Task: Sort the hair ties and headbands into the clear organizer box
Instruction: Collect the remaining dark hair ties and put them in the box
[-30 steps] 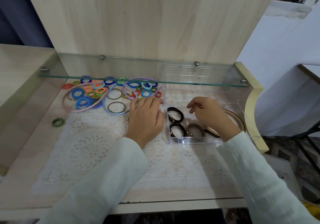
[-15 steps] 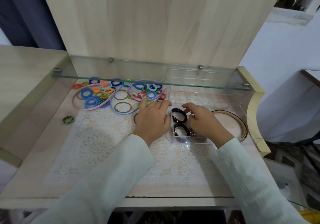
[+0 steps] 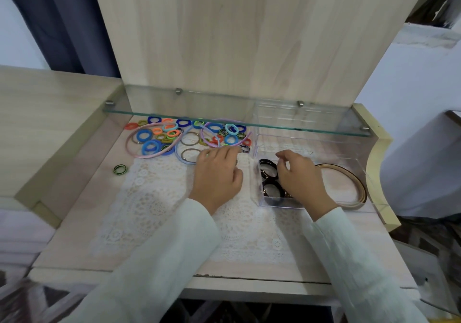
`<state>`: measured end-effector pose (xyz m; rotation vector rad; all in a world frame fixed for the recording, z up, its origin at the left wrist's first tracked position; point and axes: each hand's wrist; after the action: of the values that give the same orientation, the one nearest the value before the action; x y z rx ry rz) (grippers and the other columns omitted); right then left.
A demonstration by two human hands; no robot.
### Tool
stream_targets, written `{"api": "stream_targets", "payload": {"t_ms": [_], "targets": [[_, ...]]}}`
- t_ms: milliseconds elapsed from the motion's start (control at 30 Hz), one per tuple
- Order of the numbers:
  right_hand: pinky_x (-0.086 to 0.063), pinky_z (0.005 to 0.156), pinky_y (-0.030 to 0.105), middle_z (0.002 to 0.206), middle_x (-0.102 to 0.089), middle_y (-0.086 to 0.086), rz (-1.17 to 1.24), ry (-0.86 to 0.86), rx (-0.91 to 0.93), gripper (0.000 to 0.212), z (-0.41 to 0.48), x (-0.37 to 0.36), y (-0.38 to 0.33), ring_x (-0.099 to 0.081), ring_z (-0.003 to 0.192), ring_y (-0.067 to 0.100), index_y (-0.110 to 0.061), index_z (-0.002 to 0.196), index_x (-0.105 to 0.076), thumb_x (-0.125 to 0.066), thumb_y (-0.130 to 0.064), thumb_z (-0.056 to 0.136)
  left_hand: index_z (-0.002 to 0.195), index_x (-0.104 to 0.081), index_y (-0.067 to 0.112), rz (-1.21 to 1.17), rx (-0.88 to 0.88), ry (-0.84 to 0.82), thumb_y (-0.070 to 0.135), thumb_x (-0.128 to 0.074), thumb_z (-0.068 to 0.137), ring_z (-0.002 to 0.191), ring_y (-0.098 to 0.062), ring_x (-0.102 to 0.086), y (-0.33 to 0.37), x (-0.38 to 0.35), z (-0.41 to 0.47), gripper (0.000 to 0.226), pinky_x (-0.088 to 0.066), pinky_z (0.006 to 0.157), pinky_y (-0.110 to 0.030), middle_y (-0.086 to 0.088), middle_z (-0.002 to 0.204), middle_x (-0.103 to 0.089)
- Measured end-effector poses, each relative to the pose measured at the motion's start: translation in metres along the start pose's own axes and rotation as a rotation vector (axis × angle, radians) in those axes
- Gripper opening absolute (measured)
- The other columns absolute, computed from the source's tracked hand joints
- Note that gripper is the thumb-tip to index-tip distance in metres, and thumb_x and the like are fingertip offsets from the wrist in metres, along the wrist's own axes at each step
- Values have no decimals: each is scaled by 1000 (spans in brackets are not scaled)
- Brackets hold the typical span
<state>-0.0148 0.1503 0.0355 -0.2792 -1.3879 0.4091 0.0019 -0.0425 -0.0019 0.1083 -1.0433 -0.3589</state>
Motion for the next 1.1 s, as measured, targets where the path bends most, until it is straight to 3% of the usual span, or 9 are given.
{"api": "stream_targets", "payload": {"t_ms": [100,300,533,700,933,1100], "targets": [[-44,93,45,123,-62,4,139,135,-50,30,-5,-4,-18,-53,112,28,-19,118,-61,-44,-30,96,116,-62,18,5,105,47,27,-44,81,107,-19,-59,-20,6,-9,41,-40,93,-39,1,114,-66],[-39,89,38,119,-58,5,225,290,113,27,-19,-18,-64,-49,109,25,-16,116,-62,-53,-24,92,110,-63,22,70,229,76,28,-42,84,104,-18,-58,-59,22,-20,33,-37,93,-39,5,110,-65],[-46,81,40,102,-63,6,109,231,306,25,-25,-63,-92,-54,97,27,-13,99,-70,-55,-28,84,113,-63,25,161,245,29,22,-49,92,108,-20,-59,-95,37,-18,26,-29,94,-39,3,115,-67],[-43,77,35,101,-61,6,20,252,355,20,-32,-80,-92,-51,95,26,-12,91,-67,-56,-22,78,112,-67,25,216,128,-26,25,-45,95,105,-22,-59,-109,45,-8,28,-31,89,-41,4,111,-70],[-46,79,40,102,-61,11,97,238,280,32,-26,-89,-85,-52,93,31,-7,96,-71,-46,-7,76,103,-71,36,189,56,-248,23,-52,96,110,-17,-59,-120,55,19,24,-27,92,-39,14,110,-71],[-48,78,43,100,-62,13,122,224,239,38,-25,-90,-83,-53,92,34,-7,100,-72,-47,1,72,101,-73,43,263,77,-312,30,-55,96,112,-12,-55,-119,62,33,22,-24,99,-38,18,105,-71]]}}
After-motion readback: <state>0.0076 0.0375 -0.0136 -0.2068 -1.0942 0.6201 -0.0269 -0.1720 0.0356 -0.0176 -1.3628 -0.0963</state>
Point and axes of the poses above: each hand's wrist, its own z-axis towards the middle knuckle, its own x-axis out of the back of the hand, y = z × x
